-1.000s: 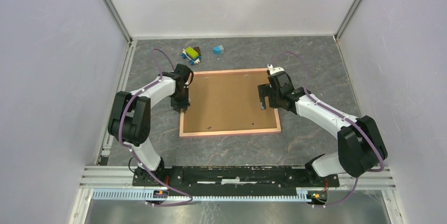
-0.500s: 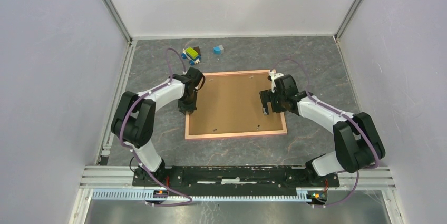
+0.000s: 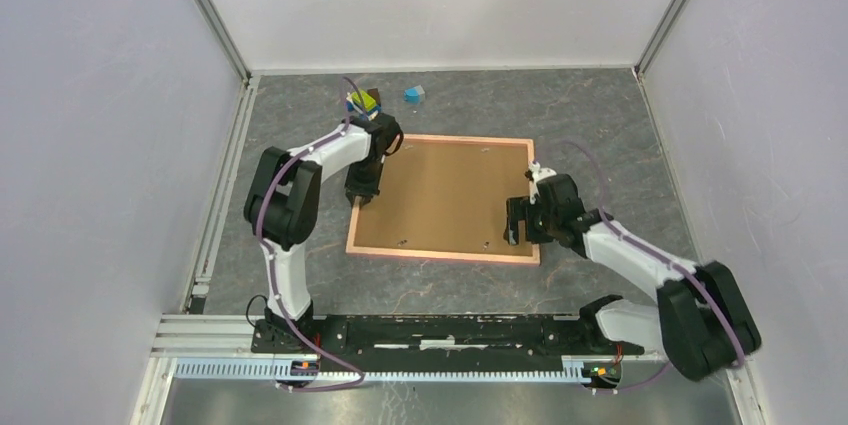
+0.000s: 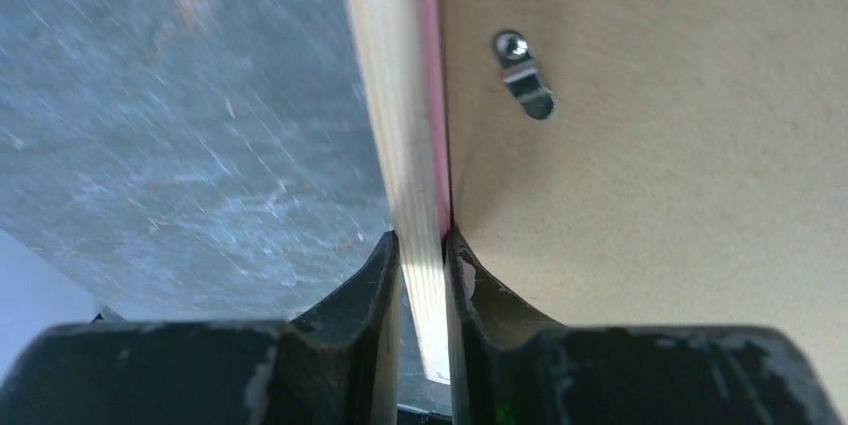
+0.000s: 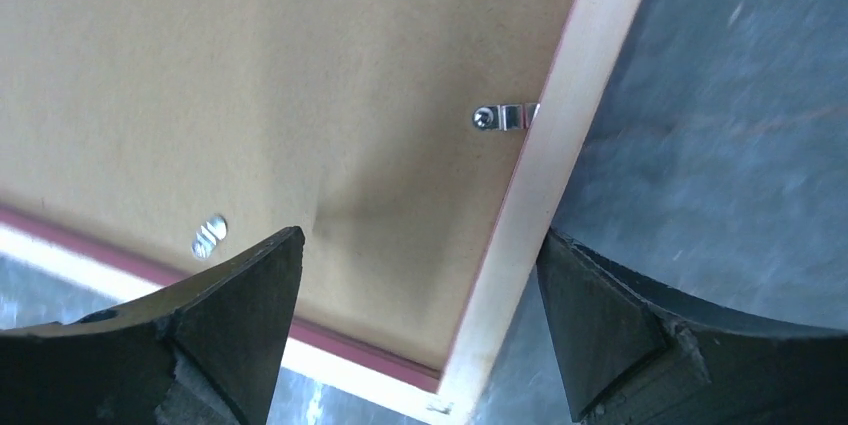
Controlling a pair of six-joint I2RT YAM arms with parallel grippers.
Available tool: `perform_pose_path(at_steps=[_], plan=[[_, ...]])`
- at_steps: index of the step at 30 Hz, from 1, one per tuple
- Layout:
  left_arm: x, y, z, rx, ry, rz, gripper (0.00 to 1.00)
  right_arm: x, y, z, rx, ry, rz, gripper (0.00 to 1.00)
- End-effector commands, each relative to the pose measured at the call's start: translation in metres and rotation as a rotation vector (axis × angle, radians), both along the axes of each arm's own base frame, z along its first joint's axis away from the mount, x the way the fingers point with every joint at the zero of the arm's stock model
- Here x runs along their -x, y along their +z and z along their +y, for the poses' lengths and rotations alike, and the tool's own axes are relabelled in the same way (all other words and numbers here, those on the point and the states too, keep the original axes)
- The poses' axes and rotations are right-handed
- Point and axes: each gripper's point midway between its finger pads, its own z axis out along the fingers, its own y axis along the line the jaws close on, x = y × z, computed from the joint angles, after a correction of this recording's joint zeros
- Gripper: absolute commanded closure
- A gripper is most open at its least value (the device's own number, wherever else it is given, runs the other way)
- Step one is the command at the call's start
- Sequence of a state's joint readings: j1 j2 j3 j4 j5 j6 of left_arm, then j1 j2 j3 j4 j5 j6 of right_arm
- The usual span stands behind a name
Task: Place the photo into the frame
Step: Adjust the photo frame at the center of the board.
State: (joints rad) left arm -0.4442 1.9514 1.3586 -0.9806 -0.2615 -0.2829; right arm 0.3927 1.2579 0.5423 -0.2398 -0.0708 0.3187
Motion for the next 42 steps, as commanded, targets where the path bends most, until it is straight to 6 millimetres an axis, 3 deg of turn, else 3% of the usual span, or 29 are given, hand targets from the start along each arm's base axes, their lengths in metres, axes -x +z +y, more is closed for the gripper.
perform_pose_path(at_steps=[1, 4, 7, 9, 11, 12, 14, 16, 18, 20, 22, 25, 32, 36, 40, 42], plan=[[-0.064, 0.001, -0.04, 0.141, 0.043, -0.143, 0.95, 0.037, 0.025, 0.052, -0.262, 0.063, -0.004, 0.1], [-0.093, 0.011, -0.047, 0.155, 0.049, -0.189, 0.8, 0.069, 0.034, 0.077, -0.407, 0.115, 0.008, 0.09], [-0.114, 0.037, -0.046, 0.138, 0.073, -0.231, 0.48, 0.092, 0.037, 0.084, -0.463, 0.173, 0.026, 0.08], [-0.113, 0.059, -0.039, 0.13, 0.107, -0.281, 0.27, 0.085, 0.038, 0.067, -0.345, 0.17, -0.027, 0.05], [-0.092, 0.078, -0.032, 0.152, 0.17, -0.312, 0.06, 0.062, 0.046, 0.033, -0.116, 0.123, -0.122, 0.03], [-0.078, 0.09, -0.03, 0.175, 0.224, -0.336, 0.0, 0.051, 0.055, 0.016, 0.006, 0.118, -0.157, 0.03], [-0.039, 0.096, -0.032, 0.22, 0.314, -0.356, 0.0, 0.027, 0.083, -0.008, 0.191, 0.094, -0.227, 0.02], [0.01, 0.086, -0.042, 0.29, 0.422, -0.324, 0.0, 0.003, 0.11, -0.011, 0.275, 0.104, -0.304, 0.02], [0.062, 0.064, -0.06, 0.408, 0.577, -0.232, 0.01, -0.019, 0.134, -0.007, 0.324, 0.103, -0.357, 0.02], [0.09, 0.06, -0.094, 0.592, 0.739, -0.147, 0.03, -0.039, 0.152, 0.006, 0.336, 0.121, -0.381, 0.02], [0.105, 0.062, -0.117, 0.678, 0.838, -0.114, 0.09, -0.052, 0.158, 0.019, 0.325, 0.14, -0.382, 0.02], [0.107, 0.063, -0.136, 0.71, 0.887, -0.135, 0.1, -0.06, 0.158, 0.036, 0.267, 0.162, -0.397, 0.02], [0.099, 0.028, -0.148, 0.74, 1.138, -0.119, 0.09, -0.049, 0.143, 0.044, 0.175, 0.151, -0.375, 0.02], [0.1, 0.007, -0.142, 0.67, 1.195, -0.124, 0.3, -0.042, 0.136, 0.036, 0.191, 0.138, -0.363, 0.02], [0.1, -0.013, -0.133, 0.593, 1.187, -0.152, 0.36, -0.04, 0.133, 0.03, 0.206, 0.129, -0.36, 0.02], [0.104, -0.023, -0.128, 0.554, 1.174, -0.148, 0.47, -0.039, 0.13, 0.028, 0.217, 0.126, -0.358, 0.02]])
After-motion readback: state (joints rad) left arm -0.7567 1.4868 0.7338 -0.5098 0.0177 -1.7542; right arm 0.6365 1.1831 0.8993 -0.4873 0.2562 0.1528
